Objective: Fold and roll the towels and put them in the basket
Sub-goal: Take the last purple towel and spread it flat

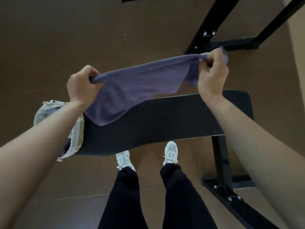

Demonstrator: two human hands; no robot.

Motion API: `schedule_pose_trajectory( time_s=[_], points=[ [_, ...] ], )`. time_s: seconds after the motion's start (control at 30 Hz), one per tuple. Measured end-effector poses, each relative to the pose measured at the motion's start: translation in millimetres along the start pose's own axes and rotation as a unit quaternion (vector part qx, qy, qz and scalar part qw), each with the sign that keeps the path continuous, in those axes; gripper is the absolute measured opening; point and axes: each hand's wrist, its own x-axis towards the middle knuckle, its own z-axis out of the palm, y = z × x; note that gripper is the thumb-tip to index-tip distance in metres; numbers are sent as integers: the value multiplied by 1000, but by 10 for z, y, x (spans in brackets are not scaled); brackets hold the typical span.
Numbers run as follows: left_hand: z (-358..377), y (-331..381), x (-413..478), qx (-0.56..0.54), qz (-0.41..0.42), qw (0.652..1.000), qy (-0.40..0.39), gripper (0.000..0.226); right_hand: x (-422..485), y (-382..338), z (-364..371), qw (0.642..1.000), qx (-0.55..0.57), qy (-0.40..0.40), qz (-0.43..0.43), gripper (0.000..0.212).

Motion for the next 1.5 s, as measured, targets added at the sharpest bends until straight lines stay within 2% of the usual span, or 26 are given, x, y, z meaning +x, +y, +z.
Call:
schedule_pose_trajectory(
  time_s=[0.03,0.07,0.13,0.23,0.33,0.43,0.47,0.63,0.73,0.8,0.87,0.93,1.0,1.07,1.17,1.27,1.33,1.4,1.5],
  points=[
    [-8,-13,-17,31,-8,999,-13,24,-21,58,56,998,-39,-39,6,14],
    [27,-35,-66,79,-11,995,-58,29,-69,152,111,990,-95,-102,34,15],
    [129,-165,-182,136,-36,980,-138,30,-203,386,175,958,-183,-195,103,17],
    [283,-431,-362,99,-78,981,-147,27,-420,643,159,951,-193,-193,146,18],
    [504,-564,-579,60,-80,979,-180,25,-641,871,152,935,-205,-232,175,14],
    [778,-534,-770,25,-67,977,-199,13,-836,1038,171,924,-207,-264,184,19],
    [874,-488,-815,13,-61,977,-204,17,-880,1055,185,925,-201,-268,178,21],
    [1392,44,-920,-79,-15,970,-228,54,-961,986,276,946,-146,-267,109,29],
    [1665,567,-879,-103,31,973,-202,72,-961,859,299,959,-106,-258,50,32],
    [1790,897,-799,-97,69,979,-166,66,-937,758,278,962,-89,-259,15,34],
    [1861,1084,-712,-87,85,984,-129,43,-887,689,228,965,-79,-251,-9,34],
    [1923,1054,-598,-50,33,991,-122,21,-819,658,160,973,-71,-218,-27,33],
    [1939,885,-513,-4,-26,990,-138,25,-756,642,115,980,-63,-189,-32,31],
    [1939,732,-457,17,-40,983,-179,25,-677,654,60,986,-55,-156,-33,29],
    [1897,474,-376,-4,-91,974,-208,21,-519,654,20,991,-46,-124,-37,35],
    [1760,196,-214,-124,-242,949,-161,21,-316,569,48,992,-57,-109,-38,48],
    [1603,65,-65,-177,-314,926,-109,27,-152,543,78,993,-63,-99,-26,43],
    [1410,3,100,-200,-332,921,-30,33,7,526,97,995,-70,-75,-17,36],
    [1097,34,264,-174,-266,944,91,33,130,537,124,997,-73,-27,-31,29]
  ],
)
